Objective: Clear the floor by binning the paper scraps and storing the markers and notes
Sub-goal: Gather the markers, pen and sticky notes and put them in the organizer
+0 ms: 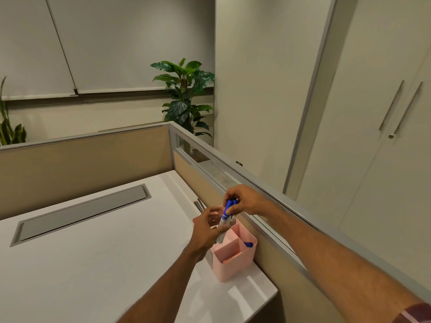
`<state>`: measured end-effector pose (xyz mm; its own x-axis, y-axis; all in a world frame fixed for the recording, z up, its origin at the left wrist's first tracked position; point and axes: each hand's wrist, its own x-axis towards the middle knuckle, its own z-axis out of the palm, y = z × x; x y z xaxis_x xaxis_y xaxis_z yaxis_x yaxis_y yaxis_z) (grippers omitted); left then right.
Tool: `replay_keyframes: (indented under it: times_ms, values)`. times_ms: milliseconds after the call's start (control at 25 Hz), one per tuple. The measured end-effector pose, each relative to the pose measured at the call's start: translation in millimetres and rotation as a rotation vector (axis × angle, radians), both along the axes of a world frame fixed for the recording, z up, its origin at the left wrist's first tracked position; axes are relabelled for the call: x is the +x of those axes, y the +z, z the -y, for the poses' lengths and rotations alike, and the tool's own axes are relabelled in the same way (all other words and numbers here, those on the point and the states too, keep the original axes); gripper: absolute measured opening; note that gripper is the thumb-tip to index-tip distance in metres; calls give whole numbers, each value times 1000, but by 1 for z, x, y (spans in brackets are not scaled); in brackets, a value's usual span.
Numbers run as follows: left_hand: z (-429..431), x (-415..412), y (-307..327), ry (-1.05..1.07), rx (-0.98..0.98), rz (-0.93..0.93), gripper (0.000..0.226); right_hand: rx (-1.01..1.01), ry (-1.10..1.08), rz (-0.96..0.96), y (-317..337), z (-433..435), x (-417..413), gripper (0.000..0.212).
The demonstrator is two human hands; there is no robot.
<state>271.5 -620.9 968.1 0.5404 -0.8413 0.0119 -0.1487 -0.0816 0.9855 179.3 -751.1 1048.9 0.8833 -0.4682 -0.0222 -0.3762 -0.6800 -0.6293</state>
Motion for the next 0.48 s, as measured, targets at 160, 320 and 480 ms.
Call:
replay_keyframes:
  times_ms: [160,320,480]
  values:
    - [0,0,-23,90,111,-50,39,-204,-204,3,-14,6,-14,21]
    - [-6,6,-53,35,333,158,30,-240,-322,-43,-40,9,-17,17]
    - [-6,14,-73,-78,515,549,32,-236,-325,-109,-70,5,-11,11]
